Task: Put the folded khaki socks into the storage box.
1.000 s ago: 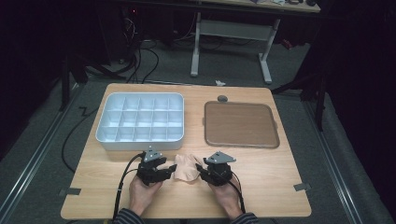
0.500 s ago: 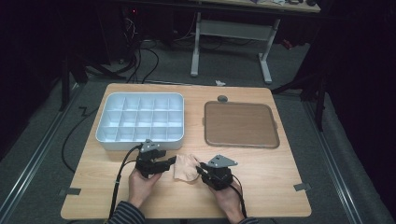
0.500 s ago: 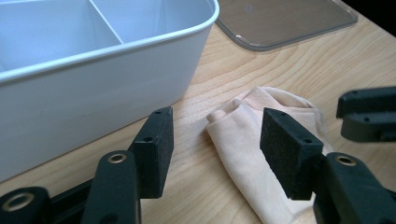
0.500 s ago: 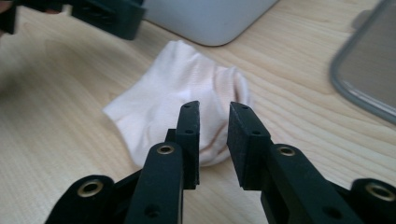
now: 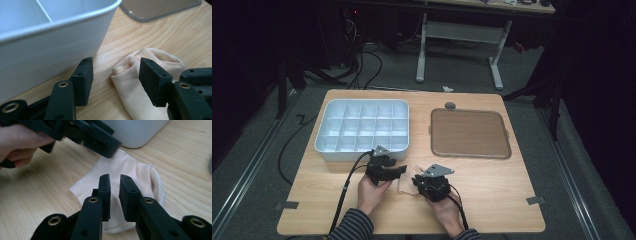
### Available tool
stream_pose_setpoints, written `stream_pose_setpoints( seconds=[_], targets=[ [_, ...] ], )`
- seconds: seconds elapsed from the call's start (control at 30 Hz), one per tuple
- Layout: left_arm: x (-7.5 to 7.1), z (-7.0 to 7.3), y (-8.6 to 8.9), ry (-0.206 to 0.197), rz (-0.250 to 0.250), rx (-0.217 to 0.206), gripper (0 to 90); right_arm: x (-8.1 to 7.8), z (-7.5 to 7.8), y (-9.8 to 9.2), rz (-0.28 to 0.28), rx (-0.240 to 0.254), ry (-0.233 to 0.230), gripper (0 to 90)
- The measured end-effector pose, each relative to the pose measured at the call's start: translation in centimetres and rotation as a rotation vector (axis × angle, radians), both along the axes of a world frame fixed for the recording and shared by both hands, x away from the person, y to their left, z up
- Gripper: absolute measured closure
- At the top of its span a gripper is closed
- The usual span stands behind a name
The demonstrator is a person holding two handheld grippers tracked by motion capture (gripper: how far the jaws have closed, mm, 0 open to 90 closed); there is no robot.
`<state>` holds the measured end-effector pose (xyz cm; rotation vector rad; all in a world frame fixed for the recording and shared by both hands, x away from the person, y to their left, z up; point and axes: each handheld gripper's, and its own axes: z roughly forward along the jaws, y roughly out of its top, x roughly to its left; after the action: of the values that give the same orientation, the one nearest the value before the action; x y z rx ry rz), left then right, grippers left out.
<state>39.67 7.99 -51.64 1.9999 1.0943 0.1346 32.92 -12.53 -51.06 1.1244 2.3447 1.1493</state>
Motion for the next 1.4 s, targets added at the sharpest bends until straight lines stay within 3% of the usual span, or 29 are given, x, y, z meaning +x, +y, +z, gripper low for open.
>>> stream_pose_setpoints(
  seconds=[0.33,0.6,0.83,1.0,1.17,1.4],
  targets=[
    [0.4,-0.9,-0.2,0.037,-0.005,0.012,55.0,0.5,-1.1,1.1,0.017,-0.041,0.026,82.5],
    [0.4,-1.0,0.0,0.040,-0.021,0.019,65.9,0.5,-1.4,1.1,0.027,-0.046,0.030,83.8],
    [0.3,-1.3,0.1,0.060,-0.039,-0.016,75.9,0.2,-1.5,1.2,0.040,-0.053,0.024,84.7],
    [0.1,-1.6,0.5,0.087,-0.045,-0.075,82.7,-0.3,-1.5,1.0,0.051,-0.063,0.027,84.8],
    [-0.1,-1.5,0.5,0.085,-0.058,-0.078,84.5,-0.7,-1.2,0.8,0.052,-0.043,0.011,84.5],
    [-0.3,-1.0,0.7,0.078,-0.064,-0.098,85.0,-0.2,-0.2,0.3,0.007,0.008,-0.012,85.7]
  ],
)
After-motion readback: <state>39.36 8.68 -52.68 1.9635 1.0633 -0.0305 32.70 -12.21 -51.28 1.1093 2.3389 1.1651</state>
